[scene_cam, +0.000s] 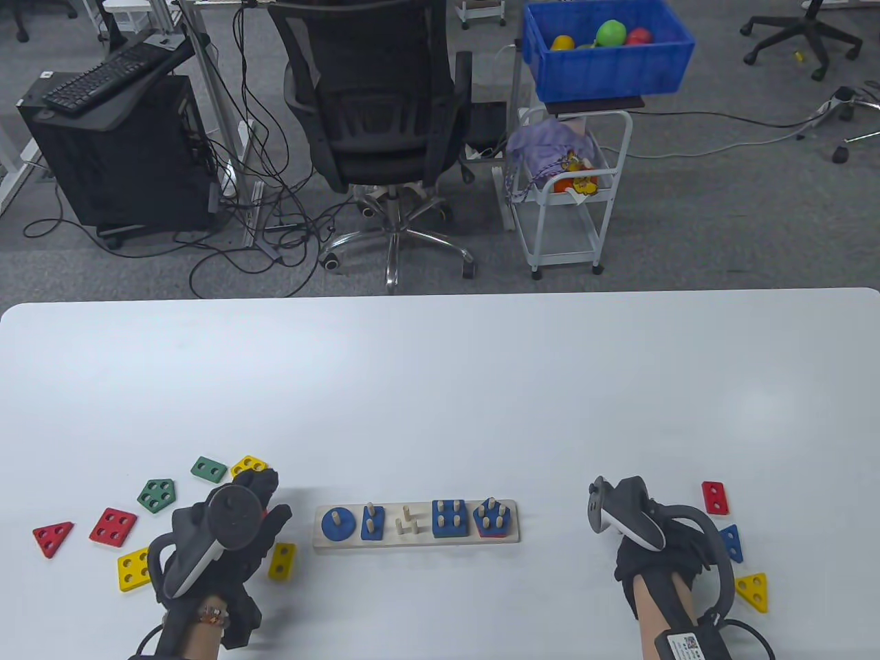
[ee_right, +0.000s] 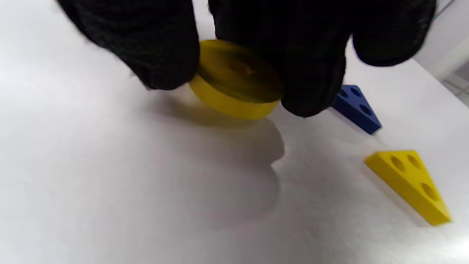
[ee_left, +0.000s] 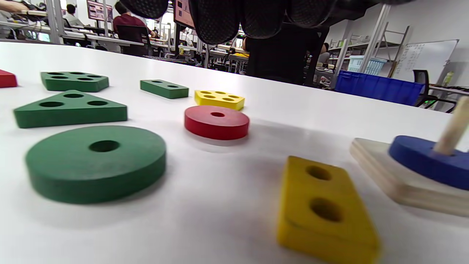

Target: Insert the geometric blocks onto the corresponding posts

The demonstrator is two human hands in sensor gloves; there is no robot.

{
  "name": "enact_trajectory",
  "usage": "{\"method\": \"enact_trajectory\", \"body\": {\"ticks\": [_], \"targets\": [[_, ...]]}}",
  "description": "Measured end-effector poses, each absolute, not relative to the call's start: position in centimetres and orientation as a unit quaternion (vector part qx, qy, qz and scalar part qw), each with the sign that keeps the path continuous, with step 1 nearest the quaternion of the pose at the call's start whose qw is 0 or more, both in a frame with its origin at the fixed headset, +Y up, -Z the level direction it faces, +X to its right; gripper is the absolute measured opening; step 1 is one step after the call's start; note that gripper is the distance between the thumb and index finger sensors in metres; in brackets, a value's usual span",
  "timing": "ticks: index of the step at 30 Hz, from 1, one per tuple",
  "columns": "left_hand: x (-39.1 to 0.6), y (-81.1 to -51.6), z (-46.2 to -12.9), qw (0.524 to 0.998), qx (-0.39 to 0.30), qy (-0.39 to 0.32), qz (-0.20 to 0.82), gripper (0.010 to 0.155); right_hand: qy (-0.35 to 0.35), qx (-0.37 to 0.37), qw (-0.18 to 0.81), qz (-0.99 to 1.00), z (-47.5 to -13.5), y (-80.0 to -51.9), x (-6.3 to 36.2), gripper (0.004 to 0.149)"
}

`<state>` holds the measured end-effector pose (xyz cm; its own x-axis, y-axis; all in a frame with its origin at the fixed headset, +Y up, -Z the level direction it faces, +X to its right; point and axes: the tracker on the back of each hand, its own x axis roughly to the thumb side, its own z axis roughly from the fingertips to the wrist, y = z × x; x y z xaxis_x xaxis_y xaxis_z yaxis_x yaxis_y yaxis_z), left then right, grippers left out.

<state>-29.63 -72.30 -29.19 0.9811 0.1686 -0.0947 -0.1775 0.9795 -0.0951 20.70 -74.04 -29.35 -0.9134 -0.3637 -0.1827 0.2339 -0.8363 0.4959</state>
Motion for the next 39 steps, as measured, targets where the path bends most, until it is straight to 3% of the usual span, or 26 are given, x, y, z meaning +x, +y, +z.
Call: {"method": "enact_trajectory", "body": {"ticks": [2, 8, 11, 16, 19, 23, 29, 31, 35, 39], "targets": [[-29.0, -72.0, -29.0, 0.993, -0.05, 0.029, 0.106, 0.065, -0.203, 0.107, 0.122, -0.966, -29.2, -73.1, 20.2, 0.07], [-26.0, -71.2, -28.1, 0.963, -0.055, -0.051, 0.258, 0.064, 0.013, -0.055, 0.005, -0.998, -28.3, -70.5, 16.5, 0.068], [-24.5, -71.0, -27.7, 0.938, -0.072, -0.091, 0.328, 0.064, 0.068, -0.107, -0.033, -0.991, -27.5, -69.4, 14.7, 0.069], [-20.7, -71.8, -26.9, 0.842, -0.168, -0.158, 0.488, 0.062, 0.143, -0.21, -0.128, -0.959, -25.9, -67.6, 10.5, 0.069], [-18.4, -72.4, -26.8, 0.806, -0.211, -0.165, 0.527, 0.064, 0.157, -0.265, -0.199, -0.93, -25.1, -67.4, 8.3, 0.069], [-15.9, -72.6, -26.6, 0.793, -0.241, -0.173, 0.532, 0.071, 0.162, -0.316, -0.264, -0.897, -24.3, -67.9, 5.6, 0.068], [-15.8, -73.1, -26.3, 0.772, -0.246, -0.141, 0.569, 0.069, 0.171, -0.336, -0.28, -0.883, -23.8, -68.4, 4.5, 0.067], [-16.2, -73.0, -26.4, 0.771, -0.233, -0.129, 0.578, 0.068, 0.14, -0.342, -0.277, -0.887, -24.1, -68.5, 4.9, 0.073], [-18.3, -71.7, -26.8, 0.823, -0.165, -0.138, 0.527, 0.069, 0.127, -0.303, -0.26, -0.908, -24.9, -68.5, 7.5, 0.073], [-21.3, -70.6, -27.3, 0.901, -0.08, -0.12, 0.41, 0.069, 0.11, -0.237, -0.219, -0.94, -26.2, -68.8, 11.5, 0.071]]}}
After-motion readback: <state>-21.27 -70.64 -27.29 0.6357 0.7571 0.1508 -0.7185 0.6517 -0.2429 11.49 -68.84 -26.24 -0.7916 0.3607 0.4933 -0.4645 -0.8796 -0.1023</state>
